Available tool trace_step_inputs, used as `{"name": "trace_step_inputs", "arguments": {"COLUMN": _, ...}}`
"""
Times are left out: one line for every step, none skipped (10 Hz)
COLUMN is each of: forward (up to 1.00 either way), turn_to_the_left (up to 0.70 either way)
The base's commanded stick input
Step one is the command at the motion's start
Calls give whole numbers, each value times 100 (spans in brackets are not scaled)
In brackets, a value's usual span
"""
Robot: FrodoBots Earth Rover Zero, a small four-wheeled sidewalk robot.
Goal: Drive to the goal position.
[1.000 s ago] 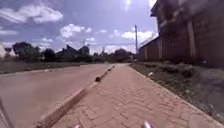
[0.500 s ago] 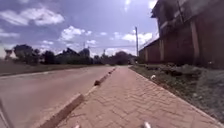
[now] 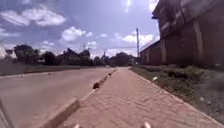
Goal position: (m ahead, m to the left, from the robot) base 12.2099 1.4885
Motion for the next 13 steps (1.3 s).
{"name": "trace_step_inputs", "arguments": {"forward": 50, "turn_to_the_left": -50}}
{"name": "trace_step_inputs", "arguments": {"forward": 50, "turn_to_the_left": -26}}
{"name": "trace_step_inputs", "arguments": {"forward": 50, "turn_to_the_left": -3}}
{"name": "trace_step_inputs", "arguments": {"forward": 50, "turn_to_the_left": 0}}
{"name": "trace_step_inputs", "arguments": {"forward": 50, "turn_to_the_left": 0}}
{"name": "trace_step_inputs", "arguments": {"forward": 50, "turn_to_the_left": 0}}
{"name": "trace_step_inputs", "arguments": {"forward": 50, "turn_to_the_left": 0}}
{"name": "trace_step_inputs", "arguments": {"forward": 50, "turn_to_the_left": 0}}
{"name": "trace_step_inputs", "arguments": {"forward": 50, "turn_to_the_left": 0}}
{"name": "trace_step_inputs", "arguments": {"forward": 50, "turn_to_the_left": 0}}
{"name": "trace_step_inputs", "arguments": {"forward": 50, "turn_to_the_left": 0}}
{"name": "trace_step_inputs", "arguments": {"forward": 50, "turn_to_the_left": 0}}
{"name": "trace_step_inputs", "arguments": {"forward": 50, "turn_to_the_left": 0}}
